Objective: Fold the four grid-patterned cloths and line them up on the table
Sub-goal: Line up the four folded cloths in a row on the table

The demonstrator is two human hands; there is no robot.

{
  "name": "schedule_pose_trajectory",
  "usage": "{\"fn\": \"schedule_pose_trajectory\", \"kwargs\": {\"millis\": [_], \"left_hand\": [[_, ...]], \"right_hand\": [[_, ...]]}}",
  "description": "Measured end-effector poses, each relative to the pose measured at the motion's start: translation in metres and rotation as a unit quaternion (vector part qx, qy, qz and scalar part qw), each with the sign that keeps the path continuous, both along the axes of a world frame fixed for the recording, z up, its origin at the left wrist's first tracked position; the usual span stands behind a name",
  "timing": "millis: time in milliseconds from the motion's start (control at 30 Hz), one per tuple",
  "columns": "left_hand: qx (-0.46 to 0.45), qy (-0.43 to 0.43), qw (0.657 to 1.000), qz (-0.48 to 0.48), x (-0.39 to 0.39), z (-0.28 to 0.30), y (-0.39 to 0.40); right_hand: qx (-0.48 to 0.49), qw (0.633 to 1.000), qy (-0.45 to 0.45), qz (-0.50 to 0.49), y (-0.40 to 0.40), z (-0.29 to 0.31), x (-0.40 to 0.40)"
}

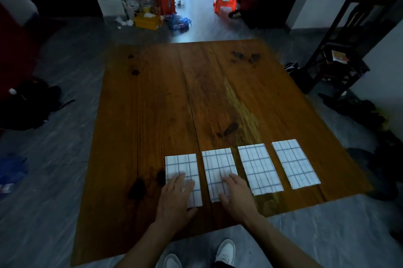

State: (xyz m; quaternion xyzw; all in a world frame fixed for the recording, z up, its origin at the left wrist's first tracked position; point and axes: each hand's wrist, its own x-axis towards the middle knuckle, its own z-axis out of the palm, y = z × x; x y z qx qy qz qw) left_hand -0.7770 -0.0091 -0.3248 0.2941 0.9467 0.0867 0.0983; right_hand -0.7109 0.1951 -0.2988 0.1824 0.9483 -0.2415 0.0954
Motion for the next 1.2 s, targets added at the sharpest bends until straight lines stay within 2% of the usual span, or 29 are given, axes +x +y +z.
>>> {"fn": "schedule_pose_trajectory", "kwargs": {"millis": [467, 933, 1200], "left_hand": [[0.003, -0.017, 0.998, 0.055, 0.006, -0.003, 0.009], [-0.007, -0.028, 0.999, 0.041, 0.007, 0.0, 0.007], [0.01, -0.048, 0.997, 0.053, 0.002, 0.006, 0.011]], "right_hand": [[0.006, 1.0, 0.008, 0.026, -0.001, -0.005, 0.003], [0.037, 0.996, -0.025, 0.082, -0.003, -0.02, 0.005], [0.016, 0.996, -0.033, 0.086, -0.003, -0.022, 0.0]]}}
